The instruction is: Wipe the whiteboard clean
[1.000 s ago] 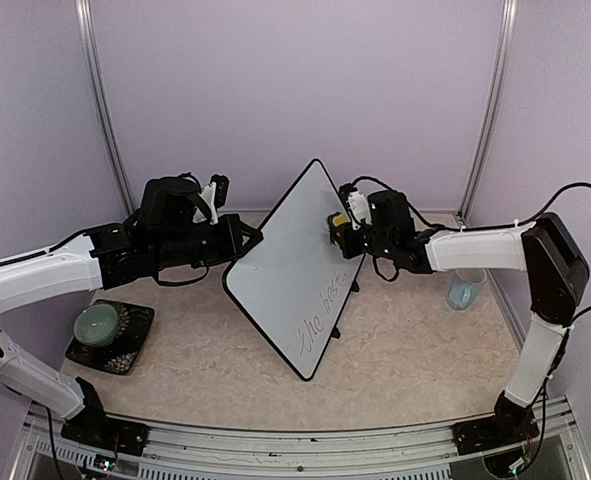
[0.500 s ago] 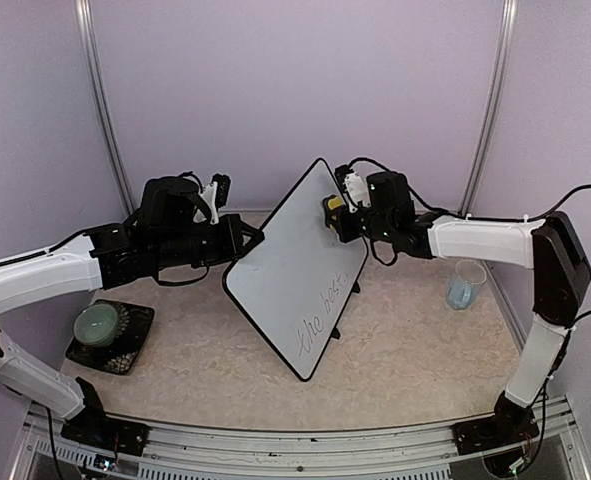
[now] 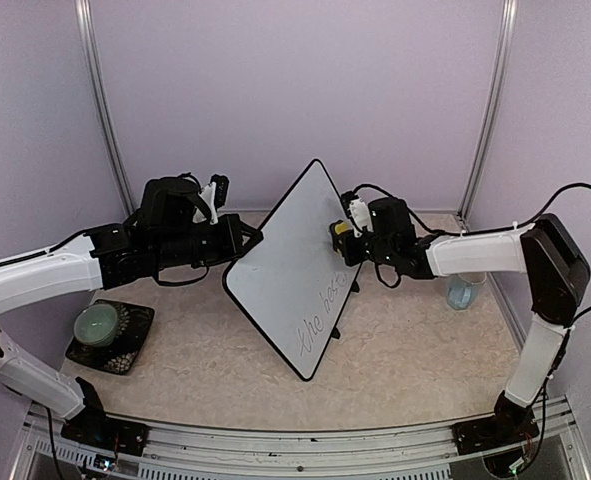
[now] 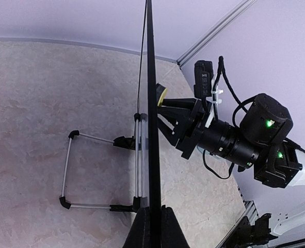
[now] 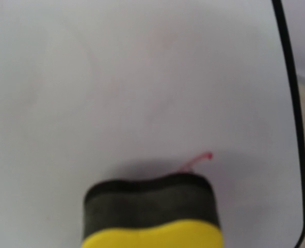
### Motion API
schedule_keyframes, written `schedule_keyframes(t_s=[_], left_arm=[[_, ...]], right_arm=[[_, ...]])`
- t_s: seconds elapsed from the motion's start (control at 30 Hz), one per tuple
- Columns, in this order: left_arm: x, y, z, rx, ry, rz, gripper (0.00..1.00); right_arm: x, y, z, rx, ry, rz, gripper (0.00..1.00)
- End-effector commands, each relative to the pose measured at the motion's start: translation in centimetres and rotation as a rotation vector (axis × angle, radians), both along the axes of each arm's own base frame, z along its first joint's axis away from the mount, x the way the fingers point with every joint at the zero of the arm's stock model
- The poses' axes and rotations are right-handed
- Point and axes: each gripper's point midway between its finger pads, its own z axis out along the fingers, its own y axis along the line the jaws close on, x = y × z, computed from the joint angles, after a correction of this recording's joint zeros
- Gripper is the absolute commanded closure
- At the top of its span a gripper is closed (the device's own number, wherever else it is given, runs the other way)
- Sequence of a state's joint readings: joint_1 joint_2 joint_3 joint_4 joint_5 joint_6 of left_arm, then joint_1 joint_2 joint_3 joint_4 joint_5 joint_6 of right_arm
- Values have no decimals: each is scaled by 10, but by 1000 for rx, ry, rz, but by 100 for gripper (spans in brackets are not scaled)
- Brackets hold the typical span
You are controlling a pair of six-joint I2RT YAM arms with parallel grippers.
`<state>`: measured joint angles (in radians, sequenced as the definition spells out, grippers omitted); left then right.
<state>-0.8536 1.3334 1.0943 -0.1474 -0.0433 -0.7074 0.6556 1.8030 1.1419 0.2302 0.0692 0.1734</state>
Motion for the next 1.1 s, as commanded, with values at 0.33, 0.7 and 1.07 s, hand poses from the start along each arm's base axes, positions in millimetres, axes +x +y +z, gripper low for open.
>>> schedule_keyframes(t_s=[0.33,0.7,1.07], left_arm=[[-22,-19,-4,-13,15,-138,100],[-24,-18,-2,-16,13,-140,100],[-27,-15,3,-17,7,-135,100]], right_arm=[[-35,51,26,-72,28,117,100],[-22,27,-11,-299,121,-102,100],[28,-5,-14,-252,127,-198,100]])
